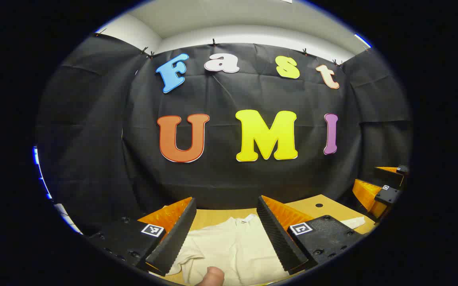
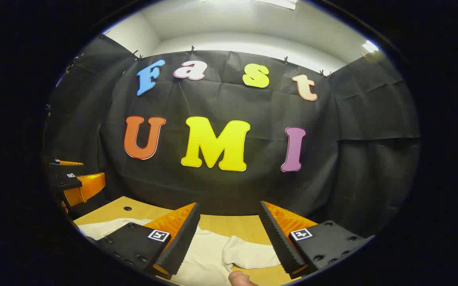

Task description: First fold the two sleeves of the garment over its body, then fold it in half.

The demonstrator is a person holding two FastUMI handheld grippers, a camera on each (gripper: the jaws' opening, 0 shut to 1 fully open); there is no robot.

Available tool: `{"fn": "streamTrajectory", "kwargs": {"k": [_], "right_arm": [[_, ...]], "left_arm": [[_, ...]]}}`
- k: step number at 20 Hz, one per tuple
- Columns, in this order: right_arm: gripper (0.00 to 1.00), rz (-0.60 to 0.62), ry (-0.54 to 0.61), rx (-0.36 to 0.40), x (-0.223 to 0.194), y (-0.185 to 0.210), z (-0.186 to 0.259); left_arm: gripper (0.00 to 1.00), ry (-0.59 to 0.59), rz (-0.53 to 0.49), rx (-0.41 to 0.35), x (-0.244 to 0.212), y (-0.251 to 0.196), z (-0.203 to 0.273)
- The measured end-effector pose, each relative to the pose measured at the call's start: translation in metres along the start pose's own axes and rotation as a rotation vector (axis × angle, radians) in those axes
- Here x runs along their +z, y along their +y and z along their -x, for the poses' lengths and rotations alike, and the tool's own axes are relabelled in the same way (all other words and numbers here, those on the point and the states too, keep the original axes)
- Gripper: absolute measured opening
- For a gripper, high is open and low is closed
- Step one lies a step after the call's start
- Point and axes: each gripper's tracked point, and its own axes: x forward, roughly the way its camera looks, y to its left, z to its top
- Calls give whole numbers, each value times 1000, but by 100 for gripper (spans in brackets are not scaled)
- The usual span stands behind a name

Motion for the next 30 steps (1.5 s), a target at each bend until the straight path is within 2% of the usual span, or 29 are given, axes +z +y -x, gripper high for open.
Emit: {"fn": "streamTrajectory", "kwargs": {"k": [14,17,21,24,26,27,30], "right_arm": [[94,-28,21,-14,-9,-24,-13],[92,-43,33,-52,-17,-43,-23],[92,-40,75,-164,-45,-95,-45],[94,-21,108,-249,-69,-143,-62],[92,-27,152,-289,-90,-172,-73],[96,-27,172,-306,-100,-186,-78],[94,-4,229,-374,-136,-231,-91]], "left_arm": [[99,42,-19,38,-11,0,-3],[99,48,-31,39,-15,-2,-5],[99,56,-39,3,-17,-18,-6],[99,53,-45,9,-16,-22,-8],[99,53,-53,8,-14,-28,-9],[99,46,-59,6,-13,-32,-10],[99,45,-71,17,-12,-37,-11]]}}
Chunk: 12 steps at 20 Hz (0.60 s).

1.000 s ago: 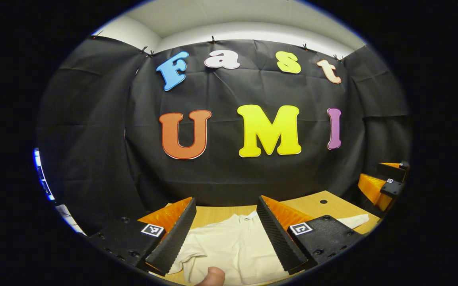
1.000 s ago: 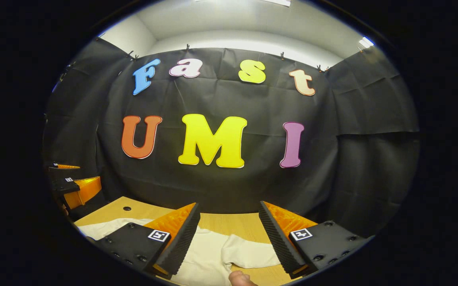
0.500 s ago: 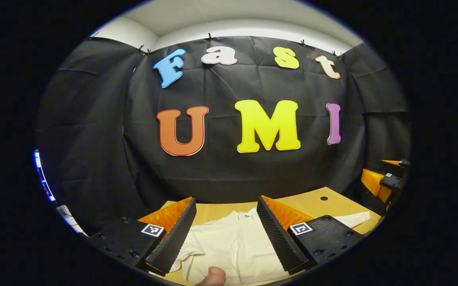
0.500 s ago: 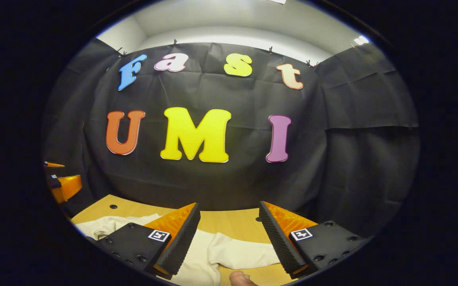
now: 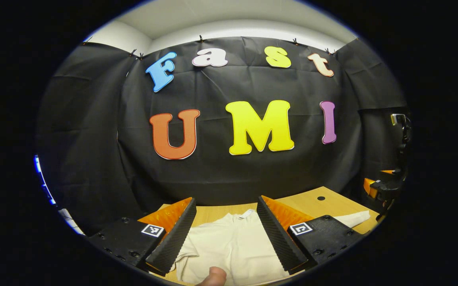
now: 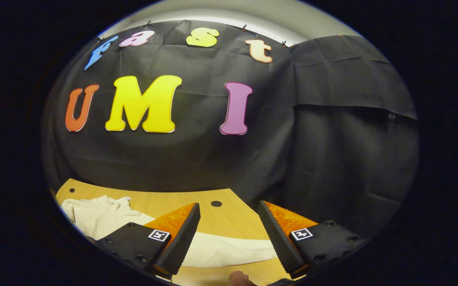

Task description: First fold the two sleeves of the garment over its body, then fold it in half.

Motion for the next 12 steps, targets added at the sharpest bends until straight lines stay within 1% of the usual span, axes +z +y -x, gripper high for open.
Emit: {"fn": "streamTrajectory", "kwargs": {"k": [3,5,8,9,10,11,12], "right_arm": [[94,8,69,-49,-38,-28,-32],[94,7,127,-74,-70,-45,-49],[94,-47,273,-97,-128,-68,-72],[94,-51,310,-115,-145,-80,-78],[95,-58,336,-135,-158,-91,-87],[93,-65,354,-149,-168,-99,-95],[94,-67,381,-167,-179,-107,-102]], "left_arm": [[98,11,-11,34,-3,1,2],[99,29,-3,43,-7,-2,4],[99,49,-10,52,-9,-11,10],[99,53,-14,58,-8,-13,10],[98,63,-14,69,-8,-12,12],[98,64,-8,75,-7,-13,14],[99,65,-4,79,-5,-16,16]]}}
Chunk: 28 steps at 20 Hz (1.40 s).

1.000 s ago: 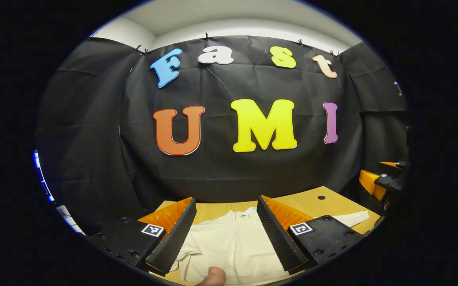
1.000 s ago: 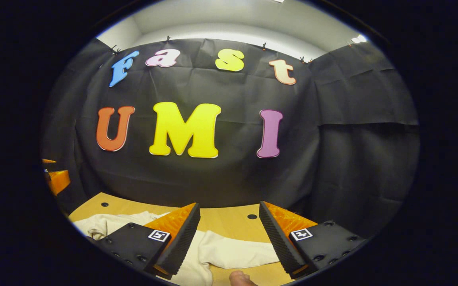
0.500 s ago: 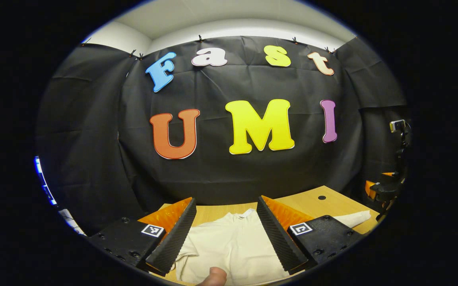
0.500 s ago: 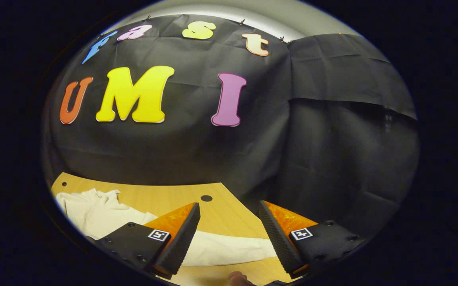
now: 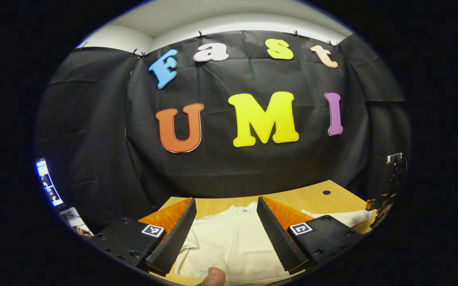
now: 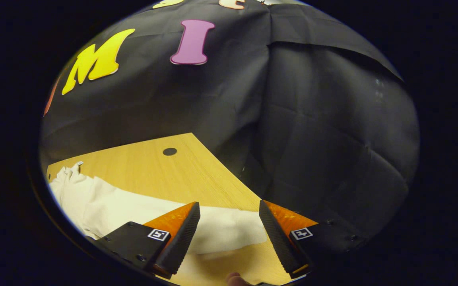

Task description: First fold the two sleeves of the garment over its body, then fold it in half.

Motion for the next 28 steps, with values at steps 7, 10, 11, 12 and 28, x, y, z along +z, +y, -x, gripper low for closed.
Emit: {"fn": "streamTrajectory", "kwargs": {"k": [7,10,11,12,28], "right_arm": [[95,49,239,-46,-64,-25,-34],[94,62,283,-16,-62,-24,-36],[93,66,296,-8,-59,-24,-35],[93,59,317,-4,-62,-24,-34],[52,-59,564,68,-67,-17,-40]], "left_arm": [[99,28,-25,56,-6,-3,4],[99,45,-23,95,-14,3,5],[98,57,-16,108,-17,5,4],[98,80,-14,125,-22,7,4],[99,56,0,114,-17,24,3]]}}
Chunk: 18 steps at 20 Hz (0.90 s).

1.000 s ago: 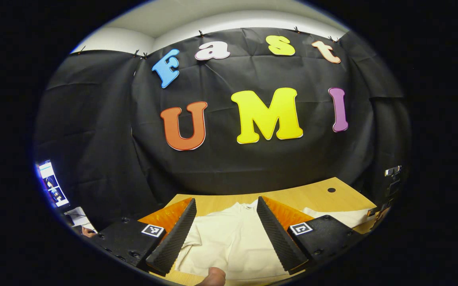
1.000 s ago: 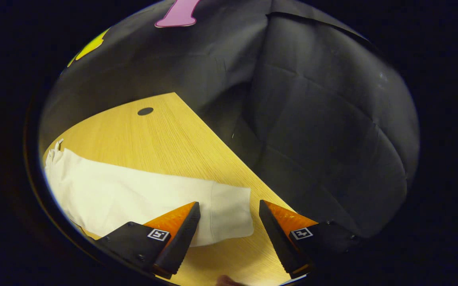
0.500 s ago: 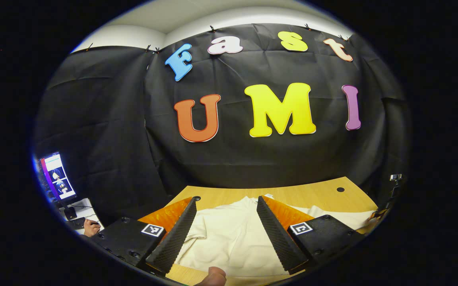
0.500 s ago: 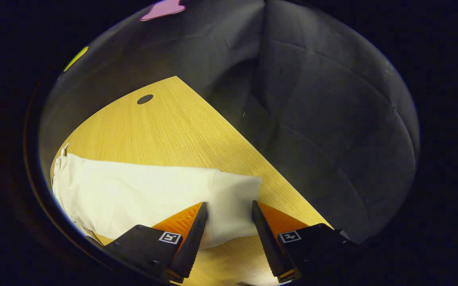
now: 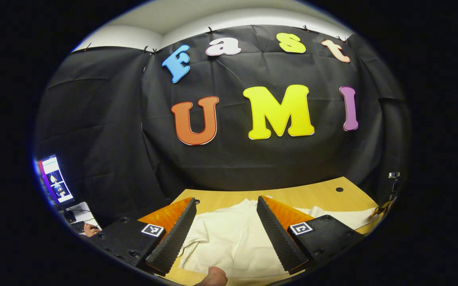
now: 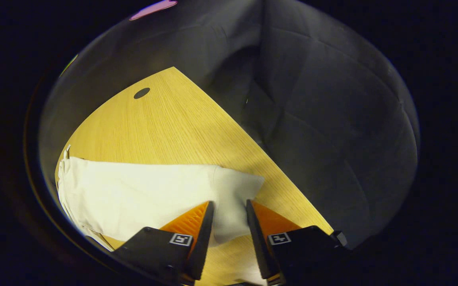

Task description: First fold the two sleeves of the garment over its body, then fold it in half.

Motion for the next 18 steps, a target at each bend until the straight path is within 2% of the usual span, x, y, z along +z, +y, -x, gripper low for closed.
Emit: {"fn": "streamTrajectory", "kwargs": {"k": [1,3,5,6,8,11,12,14,18], "right_arm": [[52,-3,-1,7,2,1,-1],[28,-31,13,2,3,-1,1],[25,-21,16,-15,3,-1,2],[9,3,18,-27,1,-1,4],[7,42,8,-35,1,0,9],[9,65,-37,-33,8,10,31],[7,75,-51,-29,11,13,40],[9,85,-80,-41,21,19,55],[9,96,-138,0,42,53,103]], "left_arm": [[99,-1,-4,-2,-1,3,0],[99,-5,-6,-5,-2,11,1],[99,-4,-13,-3,-5,20,2],[99,-6,-17,1,-5,26,3],[98,-13,-24,4,-6,34,4],[98,-28,-20,2,-4,43,2],[98,-31,-17,-2,-4,46,1],[99,-35,-6,-12,-3,49,-1],[99,-47,8,-41,-5,57,-2]]}}
